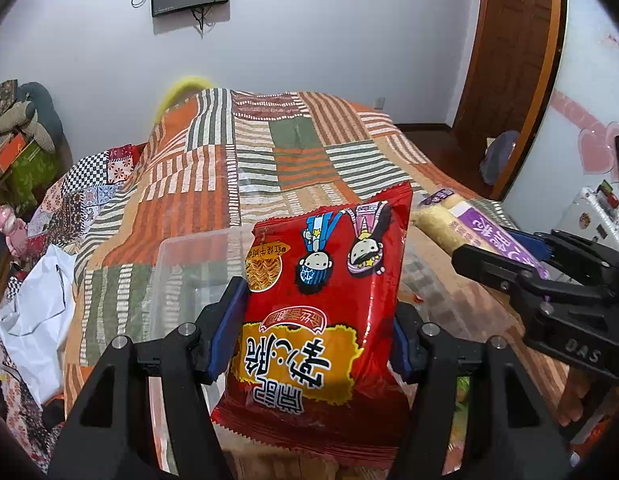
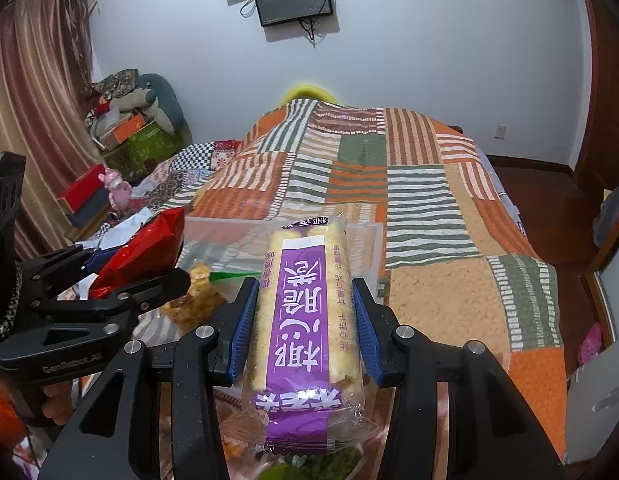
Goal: Organize snacks
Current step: 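Carry both bags over the box and open the left tool to drop the red bag, then lower the purple-label bag into the box and open the right tool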
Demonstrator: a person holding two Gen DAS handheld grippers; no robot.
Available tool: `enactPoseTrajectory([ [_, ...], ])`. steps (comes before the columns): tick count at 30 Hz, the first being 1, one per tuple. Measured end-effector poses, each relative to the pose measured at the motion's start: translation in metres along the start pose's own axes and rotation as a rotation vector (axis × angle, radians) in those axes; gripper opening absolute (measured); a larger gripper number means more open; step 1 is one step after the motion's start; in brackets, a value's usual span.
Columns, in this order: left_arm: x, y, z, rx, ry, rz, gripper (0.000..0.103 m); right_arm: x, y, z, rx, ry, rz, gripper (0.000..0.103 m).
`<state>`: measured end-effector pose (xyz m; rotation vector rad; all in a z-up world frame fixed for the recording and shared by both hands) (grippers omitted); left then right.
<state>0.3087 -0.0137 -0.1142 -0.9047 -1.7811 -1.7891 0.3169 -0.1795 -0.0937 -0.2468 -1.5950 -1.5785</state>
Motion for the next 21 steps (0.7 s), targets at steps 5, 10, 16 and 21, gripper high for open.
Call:
enactPoseTrajectory([
  [5,-0.019,0.009,-0.002,-0.001,0.007,0.023,0.062,-0.011,0.004,-0.001,0.022,-0.019,0.018,0.042],
  [10,-0.036,0.014,-0.006,0.003,-0.005,0.063,0.062,-0.024,0.004,-0.004,0.023,-0.019,0.048,0.042],
  [16,-0.049,0.013,0.0,0.041,0.062,0.077,0.062,-0.03,0.004,-0.006,0.035,-0.023,0.065,0.042],
  [21,-0.047,0.012,-0.003,0.038,0.042,0.077,0.063,-0.028,0.003,-0.003,0.051,-0.038,0.054,0.042],
])
Point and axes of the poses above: each gripper's, at about its wrist camera, not at the fingertips, and x roughly against the way its jaws point, z to its left, y to its top, the point moved 2 cm from there along -x, roughly the way its jaws point, and after that the axes turned 1 degree about -y, right-handed, at the moved point
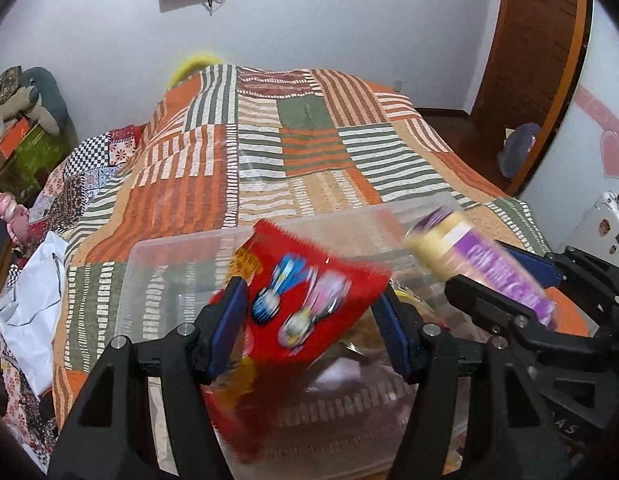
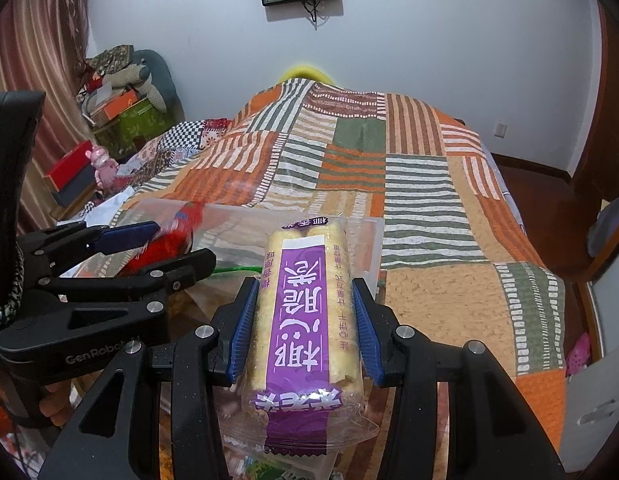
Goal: Organize snacks
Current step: 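Lower the purple-label bag into the box and open the right tool, then grasp the blue biscuit bag with the left tool while the right tool grasps the barcode bread roll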
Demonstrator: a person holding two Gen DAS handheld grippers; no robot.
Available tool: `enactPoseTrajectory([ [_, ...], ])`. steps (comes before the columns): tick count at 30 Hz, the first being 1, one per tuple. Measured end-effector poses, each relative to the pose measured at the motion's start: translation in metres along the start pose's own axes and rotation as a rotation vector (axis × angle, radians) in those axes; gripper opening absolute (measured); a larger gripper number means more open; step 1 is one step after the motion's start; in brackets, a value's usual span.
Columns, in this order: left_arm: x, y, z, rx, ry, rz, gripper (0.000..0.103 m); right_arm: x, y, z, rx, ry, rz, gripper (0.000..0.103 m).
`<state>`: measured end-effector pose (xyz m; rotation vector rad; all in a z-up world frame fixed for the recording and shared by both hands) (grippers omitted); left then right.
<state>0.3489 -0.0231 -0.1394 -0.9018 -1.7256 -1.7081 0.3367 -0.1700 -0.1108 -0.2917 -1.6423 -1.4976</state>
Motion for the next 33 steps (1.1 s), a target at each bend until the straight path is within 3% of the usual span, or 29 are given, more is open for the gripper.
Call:
enactPoseTrajectory([
  [3,0.004,-0.003,0.0,-0.005,-0.004,0.0,0.066,0.003,0.003,-0.002,-0.006,0.003,-0.005,0.043],
  [7,0.011,-0.008,0.004,0.01,-0.017,0.01,0.066,0.013,0.001,-0.005,-0.026,0.015,-0.019,0.052],
  [18,0.073,-0.03,0.022,0.044,-0.022,-0.045,0.07,0.055,-0.01,0.006,-0.018,0.038,-0.062,0.053],
  [27,0.128,-0.068,0.051,0.041,0.037,-0.084,0.071,0.084,-0.022,0.038,0.008,0.075,-0.108,0.062],
  [33,0.153,-0.103,0.073,0.031,0.051,-0.058,0.071,0.093,-0.034,0.061,0.026,0.104,-0.122,0.062],
])
Point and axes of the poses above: each gripper's, at about its wrist camera, not at the fingertips, and x roughly against the way its jaws point, z to its left, y to its top, the point moved 2 cm from there along -x, roughly the way its jaws point, and after that the axes turned 1 degree about -y, right-handed, at the moved point
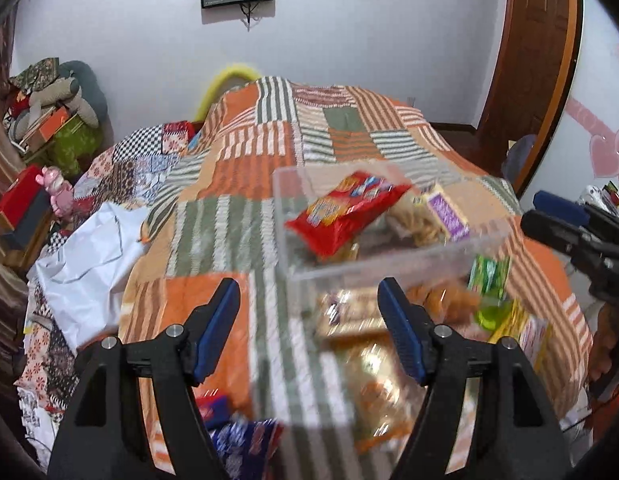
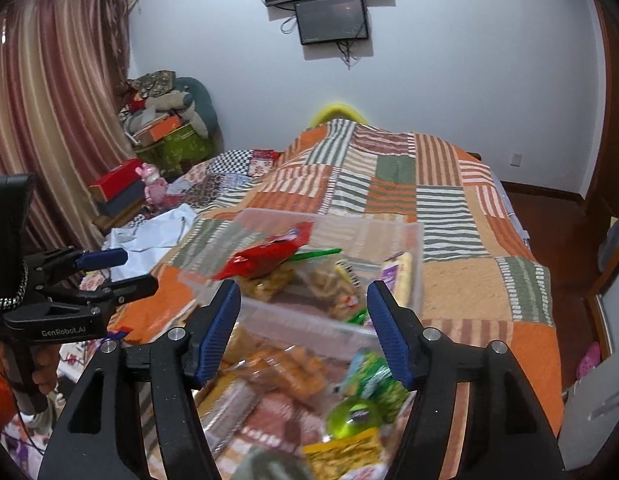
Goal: Organize snacks
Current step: 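Grasp the blue biscuit bag with the left tool while the right tool grasps the barcode bread roll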
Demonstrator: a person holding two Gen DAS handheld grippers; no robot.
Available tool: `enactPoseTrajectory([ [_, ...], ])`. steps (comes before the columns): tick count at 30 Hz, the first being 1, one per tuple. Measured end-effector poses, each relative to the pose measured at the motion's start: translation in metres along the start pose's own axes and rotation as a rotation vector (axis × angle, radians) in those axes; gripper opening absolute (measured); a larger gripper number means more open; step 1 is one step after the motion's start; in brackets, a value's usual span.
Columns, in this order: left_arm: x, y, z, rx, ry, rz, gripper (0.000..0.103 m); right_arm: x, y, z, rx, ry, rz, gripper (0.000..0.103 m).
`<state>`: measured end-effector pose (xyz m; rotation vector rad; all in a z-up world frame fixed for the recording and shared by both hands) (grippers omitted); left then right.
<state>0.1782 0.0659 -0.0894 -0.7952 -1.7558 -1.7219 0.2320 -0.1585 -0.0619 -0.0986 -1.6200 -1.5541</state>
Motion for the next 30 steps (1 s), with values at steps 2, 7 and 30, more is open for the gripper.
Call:
enactPoseTrajectory([
  [2,0.006,-0.012,0.007,-0.006,0.019,0.008,0.071,-0.001,-0.005,0.006,-0.003,0.013,0.006,0.063],
  [7,0.015,-0.04,0.025,-0.006,0.027,0.049,0.071,-0.011,-0.021,0.018,0.001,0.043,0.047,0.065],
  [30,-0.006,-0.128,0.053,0.111,-0.006,0.156,0.072,-0.043,-0.087,0.039,-0.049,0.086,0.247,0.065],
])
Point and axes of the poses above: each gripper's, at about its wrist camera, not at the fingertips, and x roughly against the way its jaws point, z to its left, y to its top, the point moved 2 cm from there along -x, roughly the way its jaws point, and after that the axes turned 1 degree about -y, right-handed, at the moved point
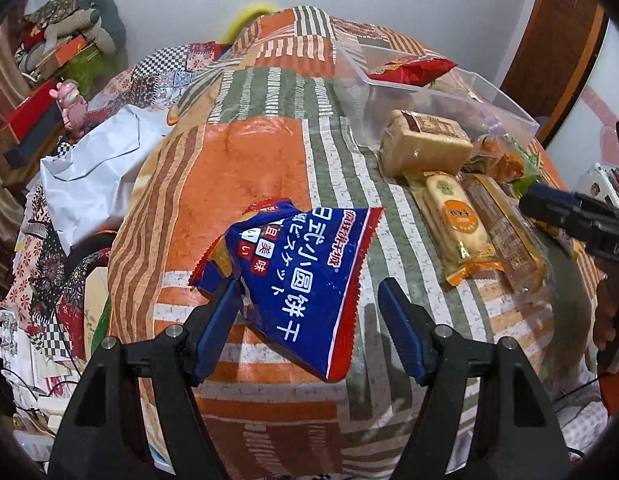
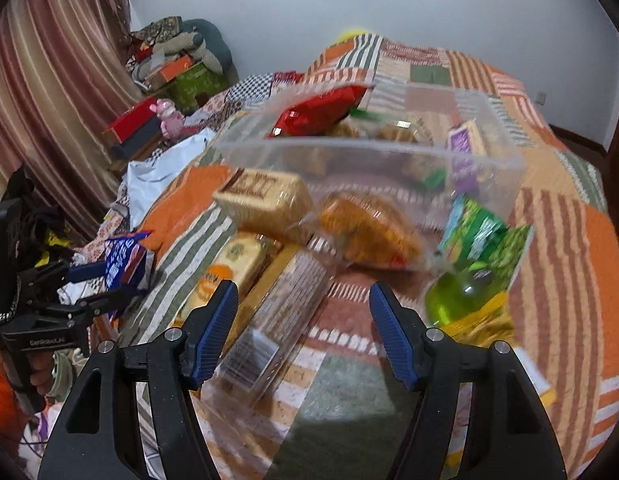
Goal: Organize snacks
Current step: 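Grasp the blue biscuit bag with the left tool while the right tool grasps the barcode bread roll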
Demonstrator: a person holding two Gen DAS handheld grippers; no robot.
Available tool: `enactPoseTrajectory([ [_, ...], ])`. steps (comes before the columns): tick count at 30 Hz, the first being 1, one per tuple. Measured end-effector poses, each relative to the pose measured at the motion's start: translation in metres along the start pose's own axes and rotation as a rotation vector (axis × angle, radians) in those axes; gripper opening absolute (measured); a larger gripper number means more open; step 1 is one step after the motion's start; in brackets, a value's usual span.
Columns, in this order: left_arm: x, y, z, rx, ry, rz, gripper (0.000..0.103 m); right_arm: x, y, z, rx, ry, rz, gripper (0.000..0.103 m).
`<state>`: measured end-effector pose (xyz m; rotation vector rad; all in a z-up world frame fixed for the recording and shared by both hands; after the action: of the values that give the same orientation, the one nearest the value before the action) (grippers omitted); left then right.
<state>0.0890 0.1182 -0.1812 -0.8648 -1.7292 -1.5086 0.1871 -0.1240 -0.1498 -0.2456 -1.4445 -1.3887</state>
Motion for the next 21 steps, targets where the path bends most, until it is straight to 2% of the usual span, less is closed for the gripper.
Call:
enactPoseTrajectory([
  [8,-0.017,0.002,0.011,0.046,0.004,0.01,0.075,-0.015,-0.005,0.011,0.012,0.023,0.049,0.065],
  [16,-0.036,0.007,0.017,0.099,0.002,0.024,0.077,-0.023,-0.007,0.011,-0.012,0.052,0.067,0.065],
  [21,-0.043,0.012,0.018,0.142,-0.002,0.015,0.077,-0.027,-0.007,0.013,0.001,0.039,0.067,0.065],
])
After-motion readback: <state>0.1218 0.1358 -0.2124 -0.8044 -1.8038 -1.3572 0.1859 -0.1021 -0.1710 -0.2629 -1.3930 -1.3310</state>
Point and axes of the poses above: each gripper's, at about its wrist camera, not at the fingertips, and x roughly against the way its jaws point, z to its left, y to its top, the point moved 2 cm from there along -x, roughly the way its jaws point, and after that the axes turned 1 degree about -y, right-handed, at the moved point
